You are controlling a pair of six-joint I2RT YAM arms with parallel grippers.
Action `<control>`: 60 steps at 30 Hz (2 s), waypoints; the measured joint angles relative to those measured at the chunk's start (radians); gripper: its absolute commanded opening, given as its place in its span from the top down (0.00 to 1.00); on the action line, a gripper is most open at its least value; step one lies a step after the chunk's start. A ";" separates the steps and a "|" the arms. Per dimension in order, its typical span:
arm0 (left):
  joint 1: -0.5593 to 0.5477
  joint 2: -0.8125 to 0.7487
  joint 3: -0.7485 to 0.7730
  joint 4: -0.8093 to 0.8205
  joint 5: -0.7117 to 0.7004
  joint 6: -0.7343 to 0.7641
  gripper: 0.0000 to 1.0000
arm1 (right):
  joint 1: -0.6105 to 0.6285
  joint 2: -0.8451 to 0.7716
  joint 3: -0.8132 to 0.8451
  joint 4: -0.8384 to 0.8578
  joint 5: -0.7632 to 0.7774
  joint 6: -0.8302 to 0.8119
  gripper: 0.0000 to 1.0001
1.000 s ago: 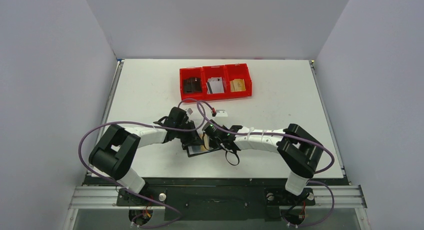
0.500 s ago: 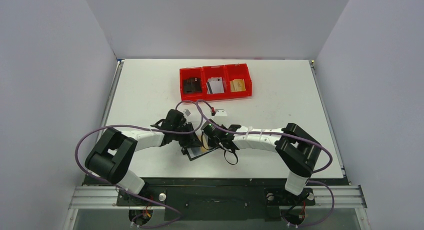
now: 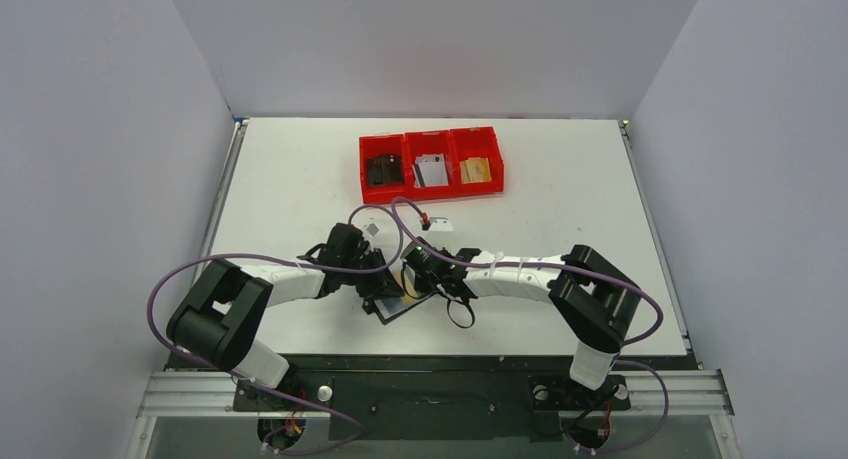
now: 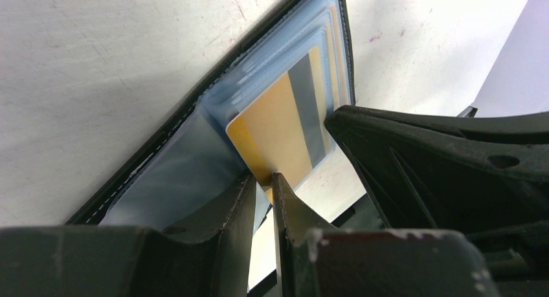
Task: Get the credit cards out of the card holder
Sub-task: Remove the credit card from the card holder.
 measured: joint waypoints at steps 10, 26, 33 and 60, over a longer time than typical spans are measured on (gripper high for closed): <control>0.013 -0.003 -0.039 0.045 0.057 -0.014 0.92 | 0.000 0.014 0.014 0.005 0.003 0.001 1.00; 0.033 -0.002 -0.023 0.010 0.086 0.002 1.00 | -0.003 0.011 0.004 0.017 0.008 0.011 1.00; 0.051 0.010 0.024 -0.065 0.087 0.051 1.00 | -0.015 -0.002 -0.028 0.061 0.010 0.032 1.00; 0.090 -0.094 0.026 -0.274 0.048 0.079 1.00 | -0.030 -0.017 -0.063 0.103 -0.012 0.055 1.00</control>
